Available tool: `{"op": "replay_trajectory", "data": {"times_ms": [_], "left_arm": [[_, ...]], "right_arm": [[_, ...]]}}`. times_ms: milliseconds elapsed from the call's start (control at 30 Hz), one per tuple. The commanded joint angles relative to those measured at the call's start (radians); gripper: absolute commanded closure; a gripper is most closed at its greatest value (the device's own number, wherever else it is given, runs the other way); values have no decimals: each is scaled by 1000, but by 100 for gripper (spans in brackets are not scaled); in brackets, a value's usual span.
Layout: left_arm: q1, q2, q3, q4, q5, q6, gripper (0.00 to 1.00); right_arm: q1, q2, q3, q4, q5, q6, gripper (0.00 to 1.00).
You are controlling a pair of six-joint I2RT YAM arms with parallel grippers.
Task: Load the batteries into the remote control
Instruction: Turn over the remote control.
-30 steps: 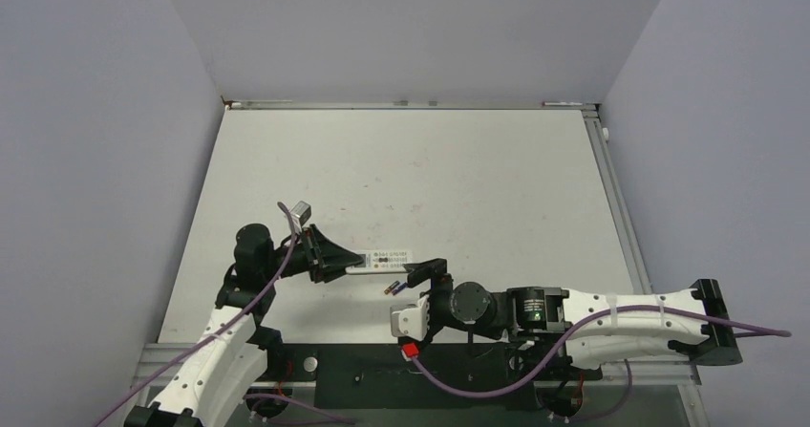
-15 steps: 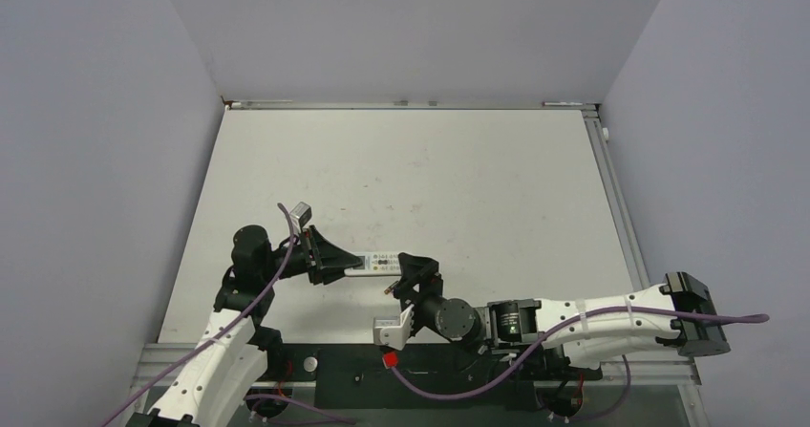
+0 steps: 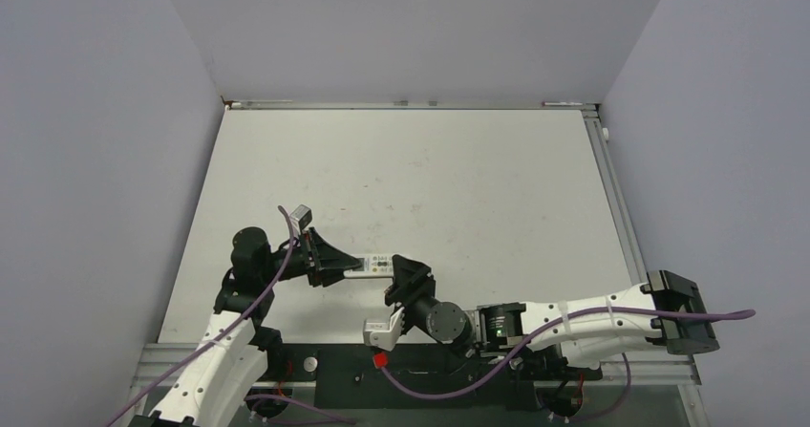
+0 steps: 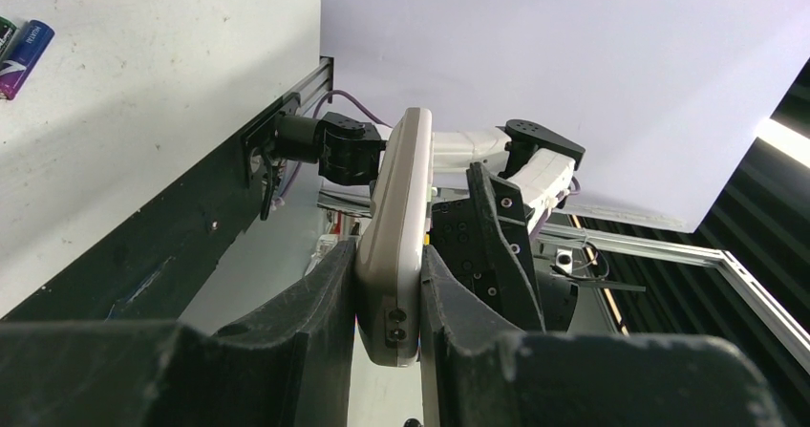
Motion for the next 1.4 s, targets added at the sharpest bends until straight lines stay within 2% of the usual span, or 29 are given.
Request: {"op": "replay_trajectory", "data": {"times_ms": [0,200,267,300,333,400,533,700,833,1000,1367], "left_arm": [[7,-16,0,56,25,-20,100],[8,-27,-6,56,21,-29,100],[8,-30,-11,56,19,-29,100],[8,-31,-14,56,18,-28,100],[8,-32,-16,56,18,-30,99],[9,-36,-19,56,15,-34,85],[8,-46,-16,56,7,-39,67],[8,-56,-23,60,-7,-42,50],[10,-61,-30,81,-17,-44,41],[15,-69,-20,112,-21,-37,35],[29,-71,33,-3,-36,141,26]], "right_arm": [[10,14,-9,81,46,-35,57],[10,27,-20,122,61,-42,80],[12,31,-25,139,73,-47,90],[12,30,-28,144,77,-48,91],[13,29,-32,150,80,-50,91],[14,24,-41,165,85,-50,91],[15,10,-58,191,99,-49,91],[15,-13,-64,189,122,-31,92],[15,-36,-58,154,128,9,91],[2,-83,-29,63,120,102,91],[-129,-145,89,-186,22,435,92]]}}
